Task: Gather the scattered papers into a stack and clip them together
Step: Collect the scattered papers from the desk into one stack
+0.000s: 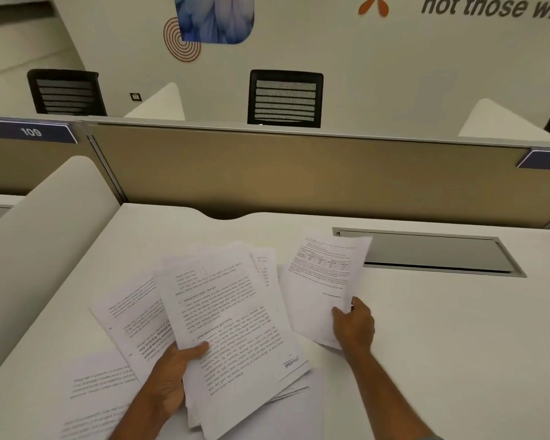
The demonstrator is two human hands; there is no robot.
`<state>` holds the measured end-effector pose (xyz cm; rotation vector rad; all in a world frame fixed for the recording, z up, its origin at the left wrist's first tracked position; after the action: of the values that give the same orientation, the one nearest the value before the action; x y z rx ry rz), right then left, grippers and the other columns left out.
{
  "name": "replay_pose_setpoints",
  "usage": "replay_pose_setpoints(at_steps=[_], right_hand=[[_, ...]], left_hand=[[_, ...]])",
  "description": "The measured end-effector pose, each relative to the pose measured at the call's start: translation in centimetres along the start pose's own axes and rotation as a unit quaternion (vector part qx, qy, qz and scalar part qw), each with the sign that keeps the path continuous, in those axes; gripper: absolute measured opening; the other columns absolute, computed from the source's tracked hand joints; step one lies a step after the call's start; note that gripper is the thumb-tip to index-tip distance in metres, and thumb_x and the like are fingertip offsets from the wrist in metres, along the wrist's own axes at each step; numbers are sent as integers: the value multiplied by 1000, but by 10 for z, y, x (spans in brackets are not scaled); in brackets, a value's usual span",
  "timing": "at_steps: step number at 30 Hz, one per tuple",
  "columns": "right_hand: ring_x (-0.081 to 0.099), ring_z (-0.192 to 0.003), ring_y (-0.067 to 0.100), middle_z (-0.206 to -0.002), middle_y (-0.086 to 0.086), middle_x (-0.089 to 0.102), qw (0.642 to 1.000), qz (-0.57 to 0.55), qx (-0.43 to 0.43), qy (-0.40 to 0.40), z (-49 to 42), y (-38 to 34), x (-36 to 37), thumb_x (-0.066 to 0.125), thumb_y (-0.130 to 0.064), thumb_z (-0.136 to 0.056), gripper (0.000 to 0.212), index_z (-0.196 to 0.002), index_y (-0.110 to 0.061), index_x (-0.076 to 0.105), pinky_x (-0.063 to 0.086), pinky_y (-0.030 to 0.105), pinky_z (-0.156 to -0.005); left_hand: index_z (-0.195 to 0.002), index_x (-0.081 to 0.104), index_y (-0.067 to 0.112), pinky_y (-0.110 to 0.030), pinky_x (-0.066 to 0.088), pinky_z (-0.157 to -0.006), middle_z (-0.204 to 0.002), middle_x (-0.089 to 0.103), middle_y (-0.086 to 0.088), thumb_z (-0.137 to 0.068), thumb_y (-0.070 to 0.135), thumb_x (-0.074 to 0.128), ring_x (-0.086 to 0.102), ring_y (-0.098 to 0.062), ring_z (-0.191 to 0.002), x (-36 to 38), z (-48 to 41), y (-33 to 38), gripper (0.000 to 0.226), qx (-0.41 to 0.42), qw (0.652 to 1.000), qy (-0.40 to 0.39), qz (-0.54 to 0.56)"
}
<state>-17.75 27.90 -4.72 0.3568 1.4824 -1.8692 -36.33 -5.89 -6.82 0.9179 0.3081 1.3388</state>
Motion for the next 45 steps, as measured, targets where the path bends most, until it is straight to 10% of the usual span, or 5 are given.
replay_pose_setpoints(at_steps=[6,12,27,36,45], right_hand=[[74,-95,35,-113,14,77,976,-170,-25,-136,-2,-4,-36,65,0,-93,30,-122,-7,70,60,47,-88],[78,-96,35,-108,5,81,934,-201,-29,-295,57,-7,-41,69,-13,-96,25,-118,-25,68,63,51,-86],[78,-97,33,-108,14,80,882,-131,-92,-443,151,-18,0,78,-17,-84,36,-119,-14,73,63,44,-81],[75,-95,29,-107,8,79,921,-120,-21,-371,156,2,13,64,-24,-100,20,-117,-19,72,60,37,-81],[62,-118,29,-133,12,62,960,88,-144,-222,138,7,32,76,-32,-90,55,-138,-15,56,52,39,-98]], left_hand=[[-107,78,5,-56,59,-84,-108,79,-20,-89,-12,56,78,-35,-88,17,17,13,33,-18,993,-71,89],[-99,84,8,-60,37,-115,-120,74,-23,-81,-6,62,73,-38,-106,40,36,-4,32,-48,987,-110,109],[-142,59,9,-60,39,-116,-140,65,-17,-85,-2,75,59,-37,-132,-1,85,-21,60,21,994,-104,14],[-122,71,6,-50,54,-103,-130,71,-18,-89,-10,64,69,-33,-116,-52,89,-18,38,34,996,-41,72],[-139,62,11,-49,61,-86,-129,71,-15,-96,2,58,70,-31,-105,-129,67,13,44,51,978,28,199]])
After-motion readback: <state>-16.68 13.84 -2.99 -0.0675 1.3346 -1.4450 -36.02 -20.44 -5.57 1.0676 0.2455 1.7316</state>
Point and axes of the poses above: each hand's wrist, its own z-axis away from the middle knuckle, its own x-axis out of the palm, y = z × x, the point moved 10 cm from there along -z, towards the middle knuckle
